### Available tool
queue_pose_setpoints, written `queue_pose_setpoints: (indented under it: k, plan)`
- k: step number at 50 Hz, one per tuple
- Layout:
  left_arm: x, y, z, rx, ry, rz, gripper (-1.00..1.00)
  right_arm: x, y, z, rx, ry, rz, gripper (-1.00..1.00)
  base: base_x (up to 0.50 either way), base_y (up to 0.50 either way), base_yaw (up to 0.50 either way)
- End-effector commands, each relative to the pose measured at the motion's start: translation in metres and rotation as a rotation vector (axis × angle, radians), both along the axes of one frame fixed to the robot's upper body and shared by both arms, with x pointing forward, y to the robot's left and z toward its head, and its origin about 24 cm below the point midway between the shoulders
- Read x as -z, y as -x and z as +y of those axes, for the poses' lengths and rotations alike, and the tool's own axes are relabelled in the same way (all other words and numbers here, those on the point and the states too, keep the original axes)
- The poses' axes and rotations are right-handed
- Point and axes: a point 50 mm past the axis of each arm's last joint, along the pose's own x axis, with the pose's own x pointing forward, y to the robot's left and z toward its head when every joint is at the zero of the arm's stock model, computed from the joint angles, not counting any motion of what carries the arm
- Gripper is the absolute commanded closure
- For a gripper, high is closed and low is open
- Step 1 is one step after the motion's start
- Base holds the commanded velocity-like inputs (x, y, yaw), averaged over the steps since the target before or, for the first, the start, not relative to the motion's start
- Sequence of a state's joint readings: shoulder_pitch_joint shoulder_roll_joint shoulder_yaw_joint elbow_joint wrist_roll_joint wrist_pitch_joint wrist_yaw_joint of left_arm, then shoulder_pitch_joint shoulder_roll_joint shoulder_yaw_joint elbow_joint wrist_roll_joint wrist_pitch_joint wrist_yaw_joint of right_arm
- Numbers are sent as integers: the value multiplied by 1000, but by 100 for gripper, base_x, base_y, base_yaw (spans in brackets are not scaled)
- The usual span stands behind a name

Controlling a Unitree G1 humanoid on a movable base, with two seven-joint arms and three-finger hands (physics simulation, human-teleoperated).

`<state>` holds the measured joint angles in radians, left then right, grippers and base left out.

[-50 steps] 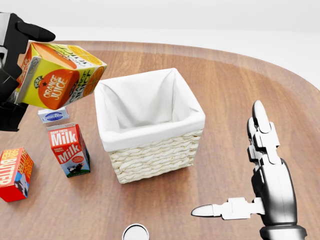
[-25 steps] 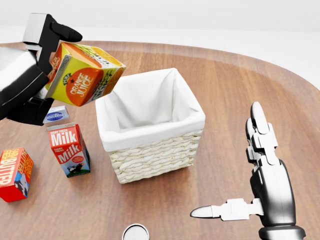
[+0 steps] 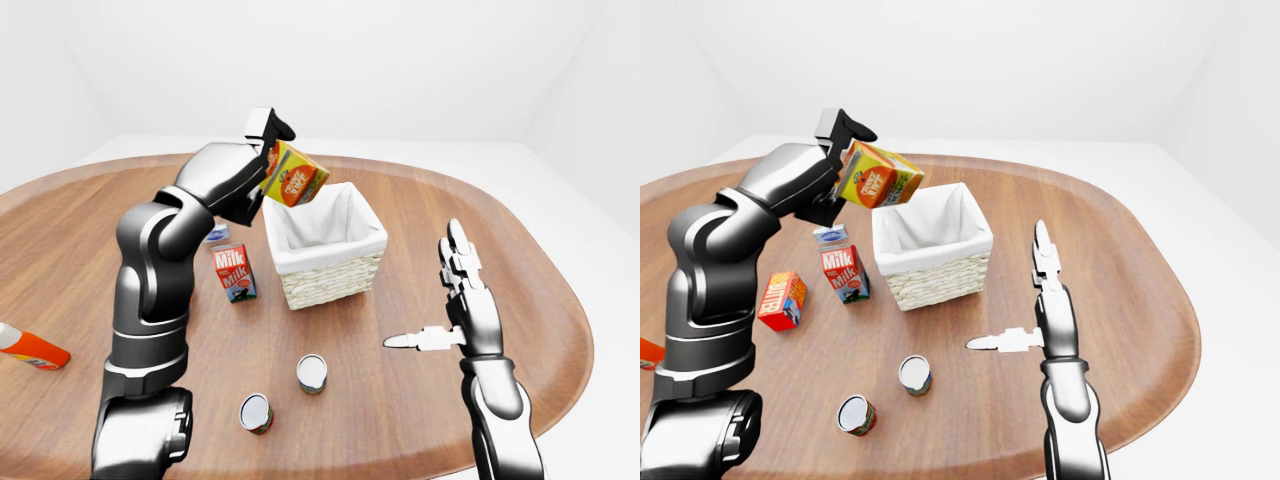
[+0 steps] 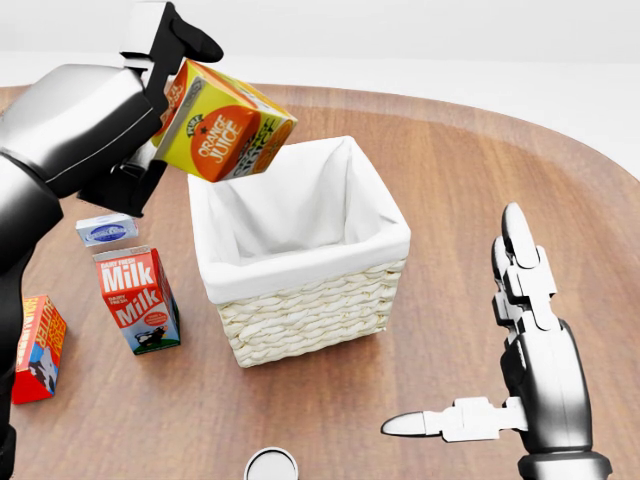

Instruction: Pick up the orange juice, and put it in the basket.

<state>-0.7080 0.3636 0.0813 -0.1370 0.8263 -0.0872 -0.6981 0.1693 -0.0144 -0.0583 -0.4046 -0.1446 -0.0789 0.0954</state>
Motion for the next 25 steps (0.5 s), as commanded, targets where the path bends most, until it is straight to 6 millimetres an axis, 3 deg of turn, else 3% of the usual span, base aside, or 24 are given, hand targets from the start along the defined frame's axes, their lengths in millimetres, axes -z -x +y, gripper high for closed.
queue_pose_setpoints:
  k: [1, 19, 25]
  plan:
    - [-9, -22, -15, 30, 18, 46, 100, 0, 0, 0, 1, -2, 0, -100, 0, 0, 0]
    - [1, -40, -30, 34, 2, 130, 100, 0, 1, -1, 1, -3, -1, -100, 0, 0, 0]
    - [13, -53, -38, 20, -27, 207, 100, 0, 1, -1, 0, -4, -1, -100, 0, 0, 0]
